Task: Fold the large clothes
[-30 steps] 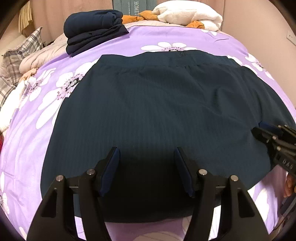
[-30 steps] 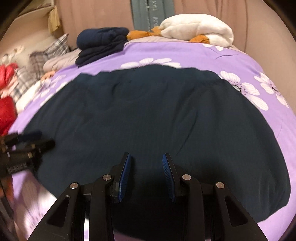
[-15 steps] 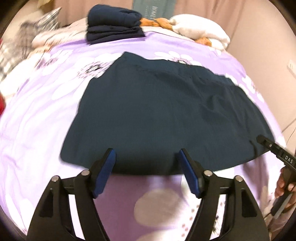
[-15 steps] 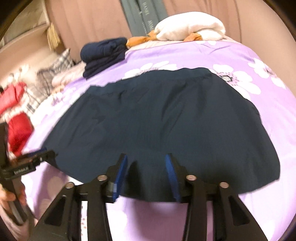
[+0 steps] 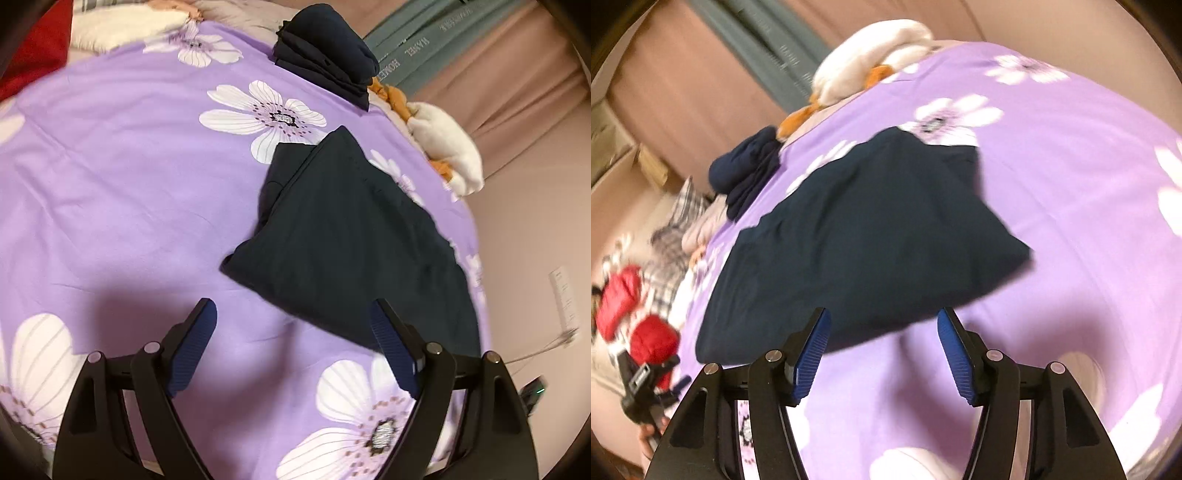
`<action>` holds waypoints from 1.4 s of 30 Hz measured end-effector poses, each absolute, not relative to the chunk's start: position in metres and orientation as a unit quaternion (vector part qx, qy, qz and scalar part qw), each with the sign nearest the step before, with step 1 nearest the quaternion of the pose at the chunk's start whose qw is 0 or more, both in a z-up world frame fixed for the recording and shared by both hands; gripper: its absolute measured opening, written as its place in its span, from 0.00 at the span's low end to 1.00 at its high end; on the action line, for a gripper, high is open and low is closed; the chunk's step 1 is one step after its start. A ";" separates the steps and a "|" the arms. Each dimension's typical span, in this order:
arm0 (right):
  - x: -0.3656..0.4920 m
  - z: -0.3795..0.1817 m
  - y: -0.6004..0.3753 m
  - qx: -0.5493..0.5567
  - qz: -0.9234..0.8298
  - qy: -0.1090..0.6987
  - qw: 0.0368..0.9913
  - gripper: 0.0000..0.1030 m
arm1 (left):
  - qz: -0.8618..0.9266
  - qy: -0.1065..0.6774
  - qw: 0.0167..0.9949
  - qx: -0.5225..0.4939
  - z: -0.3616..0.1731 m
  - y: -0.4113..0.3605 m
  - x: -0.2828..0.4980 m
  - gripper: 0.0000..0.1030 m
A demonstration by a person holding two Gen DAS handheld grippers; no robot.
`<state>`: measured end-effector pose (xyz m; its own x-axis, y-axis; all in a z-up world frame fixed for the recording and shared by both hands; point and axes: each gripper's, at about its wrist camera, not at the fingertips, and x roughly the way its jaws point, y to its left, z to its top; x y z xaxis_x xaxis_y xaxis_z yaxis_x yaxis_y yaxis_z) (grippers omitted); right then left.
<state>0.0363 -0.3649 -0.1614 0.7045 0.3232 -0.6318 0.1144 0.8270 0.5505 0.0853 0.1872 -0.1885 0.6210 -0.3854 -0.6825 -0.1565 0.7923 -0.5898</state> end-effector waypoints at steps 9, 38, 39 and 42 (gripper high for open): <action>0.038 -0.198 -0.395 0.427 0.059 0.383 0.817 0.59 | -0.088 0.455 0.798 -0.387 -0.215 0.189 0.106 0.83; 0.085 -0.201 -0.396 0.439 0.027 0.353 0.826 0.30 | -0.029 0.456 0.823 -0.338 -0.212 0.181 0.156 0.17; 0.085 -0.197 -0.394 0.426 0.026 0.353 0.832 0.26 | -0.028 0.452 0.829 -0.328 -0.206 0.179 0.155 0.16; 0.086 -0.188 -0.391 0.409 0.020 0.352 0.841 0.20 | -0.029 0.435 0.834 -0.338 -0.198 0.182 0.151 0.14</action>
